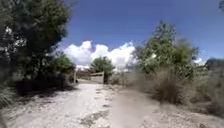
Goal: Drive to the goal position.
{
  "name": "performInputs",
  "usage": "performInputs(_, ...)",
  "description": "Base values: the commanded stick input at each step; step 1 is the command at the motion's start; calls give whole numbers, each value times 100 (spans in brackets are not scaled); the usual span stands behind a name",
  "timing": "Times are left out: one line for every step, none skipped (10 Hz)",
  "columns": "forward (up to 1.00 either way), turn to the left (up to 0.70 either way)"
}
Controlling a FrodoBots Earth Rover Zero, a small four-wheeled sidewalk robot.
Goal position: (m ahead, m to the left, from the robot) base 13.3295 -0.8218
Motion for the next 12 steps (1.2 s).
performInputs(44,27)
performInputs(44,27)
performInputs(44,27)
performInputs(44,17)
performInputs(44,2)
performInputs(44,2)
performInputs(44,2)
performInputs(44,2)
performInputs(44,2)
performInputs(44,2)
performInputs(44,2)
performInputs(44,2)
